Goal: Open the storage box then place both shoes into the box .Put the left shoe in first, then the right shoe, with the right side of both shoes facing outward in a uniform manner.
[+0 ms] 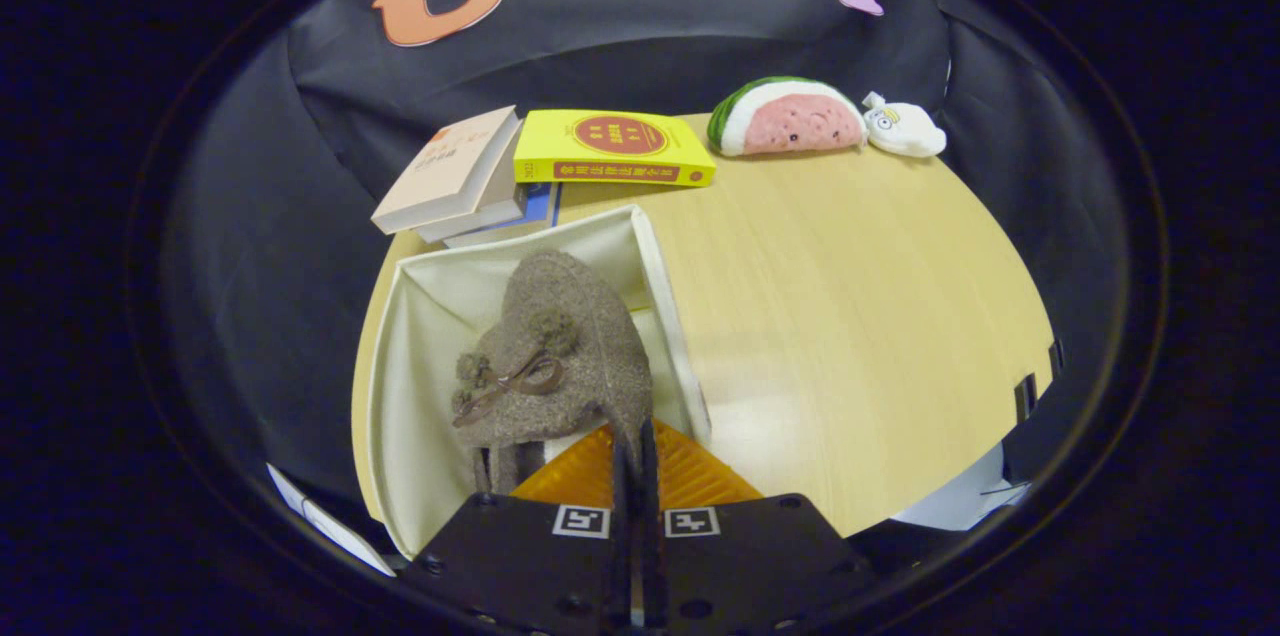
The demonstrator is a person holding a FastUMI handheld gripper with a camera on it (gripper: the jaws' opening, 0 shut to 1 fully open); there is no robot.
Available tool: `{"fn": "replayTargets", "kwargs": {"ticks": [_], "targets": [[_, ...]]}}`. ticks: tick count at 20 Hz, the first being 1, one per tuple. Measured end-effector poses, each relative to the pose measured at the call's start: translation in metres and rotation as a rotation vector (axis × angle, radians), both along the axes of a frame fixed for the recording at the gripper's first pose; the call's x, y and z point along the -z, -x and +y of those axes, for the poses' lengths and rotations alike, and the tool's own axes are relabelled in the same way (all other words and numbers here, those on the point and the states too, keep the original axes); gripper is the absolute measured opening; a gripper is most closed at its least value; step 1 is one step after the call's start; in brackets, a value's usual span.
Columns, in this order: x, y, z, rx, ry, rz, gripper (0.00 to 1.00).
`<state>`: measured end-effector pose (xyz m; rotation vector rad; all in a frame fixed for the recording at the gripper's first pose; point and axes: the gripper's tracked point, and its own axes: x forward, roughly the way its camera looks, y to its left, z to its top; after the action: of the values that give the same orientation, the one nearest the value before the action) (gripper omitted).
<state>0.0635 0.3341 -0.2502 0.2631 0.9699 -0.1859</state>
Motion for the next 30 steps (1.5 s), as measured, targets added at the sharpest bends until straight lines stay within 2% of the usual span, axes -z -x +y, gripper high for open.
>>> {"fn": "replayTargets", "kwargs": {"ticks": [2,5,6,11,15,18,20,24,30], "targets": [[0.001,-0.001,0.006,-0.015,-0.02,-0.01,0.07],[-0.007,-0.007,0.007,-0.037,-0.021,-0.047,0.19],[-0.009,-0.007,0.007,-0.044,-0.022,-0.051,0.27],[-0.031,-0.01,0.005,-0.087,-0.011,-0.116,0.43],[-0.059,-0.007,0.0,-0.12,-0.015,-0.185,0.73],[-0.092,-0.005,-0.014,-0.151,-0.016,-0.248,0.76],[-0.113,-0.003,-0.027,-0.153,-0.013,-0.299,0.82],[-0.144,0.007,-0.061,-0.158,-0.043,-0.369,0.86],[-0.185,0.027,-0.151,-0.1,0.04,-0.511,0.88]]}}
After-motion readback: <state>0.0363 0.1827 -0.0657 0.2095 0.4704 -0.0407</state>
